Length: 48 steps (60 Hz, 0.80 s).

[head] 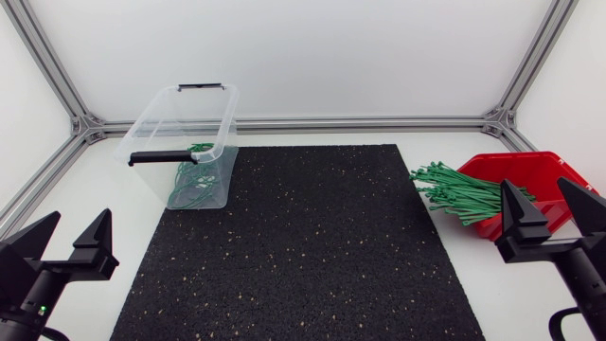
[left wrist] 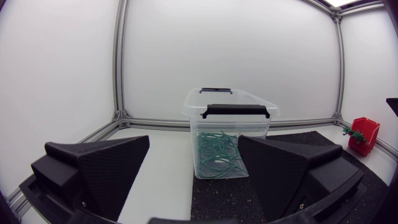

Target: Take a green cable tie from the red box, thread the tail through the head to close it, then place it in the transparent bin on the left.

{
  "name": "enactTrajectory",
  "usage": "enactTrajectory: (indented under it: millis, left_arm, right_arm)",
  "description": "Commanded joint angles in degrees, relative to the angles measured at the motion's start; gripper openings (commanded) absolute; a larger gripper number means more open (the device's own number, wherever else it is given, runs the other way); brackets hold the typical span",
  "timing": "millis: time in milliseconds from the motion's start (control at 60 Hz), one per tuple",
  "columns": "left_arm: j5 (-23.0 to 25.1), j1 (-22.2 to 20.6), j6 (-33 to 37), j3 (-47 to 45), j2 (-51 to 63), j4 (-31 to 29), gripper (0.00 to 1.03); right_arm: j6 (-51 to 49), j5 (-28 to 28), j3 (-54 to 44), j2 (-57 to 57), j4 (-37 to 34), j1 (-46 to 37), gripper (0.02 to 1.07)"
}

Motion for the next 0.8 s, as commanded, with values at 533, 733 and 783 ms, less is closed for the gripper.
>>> enactTrajectory:
  millis: [533,733,783]
  left_arm:
    - [-0.21,-0.15,0.4,-2.35,-0.3,-0.71,1.0]
    - [-0.21,-0.24,0.4,-2.35,-0.3,-0.71,1.0]
    - [-0.21,-0.24,0.4,-2.35,-0.3,-0.62,1.0]
  right_arm:
    - [1.09,0.34,27.08,26.71,-13.26,-3.24,1.03]
    - [1.09,-0.63,36.66,40.07,-23.54,-6.58,1.03]
    - [1.01,-1.59,40.0,44.64,-27.94,-8.16,1.03]
